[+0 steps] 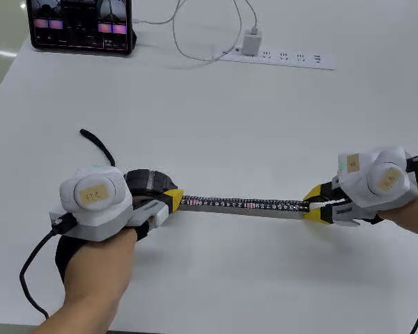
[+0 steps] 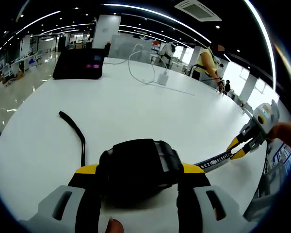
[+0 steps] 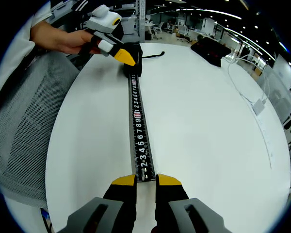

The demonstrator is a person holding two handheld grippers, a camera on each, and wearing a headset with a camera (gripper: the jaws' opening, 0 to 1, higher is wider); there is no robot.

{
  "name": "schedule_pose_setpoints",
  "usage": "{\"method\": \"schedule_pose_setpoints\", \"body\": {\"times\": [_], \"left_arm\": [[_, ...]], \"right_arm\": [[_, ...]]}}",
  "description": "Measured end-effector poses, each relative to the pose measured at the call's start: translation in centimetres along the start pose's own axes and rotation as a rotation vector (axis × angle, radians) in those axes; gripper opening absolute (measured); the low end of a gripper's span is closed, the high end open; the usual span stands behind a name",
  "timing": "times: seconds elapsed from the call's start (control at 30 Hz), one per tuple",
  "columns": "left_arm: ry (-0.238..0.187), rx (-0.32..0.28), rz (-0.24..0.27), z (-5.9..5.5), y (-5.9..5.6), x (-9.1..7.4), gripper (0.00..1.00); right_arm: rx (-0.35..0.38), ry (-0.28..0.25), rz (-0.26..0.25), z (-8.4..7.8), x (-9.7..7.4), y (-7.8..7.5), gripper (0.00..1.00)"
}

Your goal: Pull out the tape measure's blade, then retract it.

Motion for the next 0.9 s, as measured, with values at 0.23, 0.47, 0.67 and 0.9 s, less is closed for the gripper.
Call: {"method": "schedule_pose_setpoints", "body": {"times": [0.23,0.47,0.67,0.9], "left_arm": [[0.0,-0.011,-0.005,0.0,0.1,-0.1,0.59],[-0.002,-0.022,-0.01,0.1,0.1,-0.2,0.59],[-0.004,-0.029,-0.016,0.1,0.1,-0.3,0.59],[-0.003,-0.037,-0.018,0.1,0.1,-0.3,0.59]], "right_arm": [[-0.008,-0.004,0.004,0.8,0.5,0.0,0.1],[-0.014,-0.011,0.009,1.4,0.8,0.1,0.1],[-0.014,-0.021,0.012,1.9,1.1,0.0,0.1],[-0.016,-0.033,0.021,2.4,1.7,-0.4,0.1]]}}
Point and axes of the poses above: the centre of the closed fingertips' face, and the gripper's own axes: x roughly forward along the fingers, y roughly to its left, z roughly out of its top, the point moved 8 cm from there along -x, roughly backward along the fingers, and after that the axes turned 3 degrees about x, right-handed, at the moved point
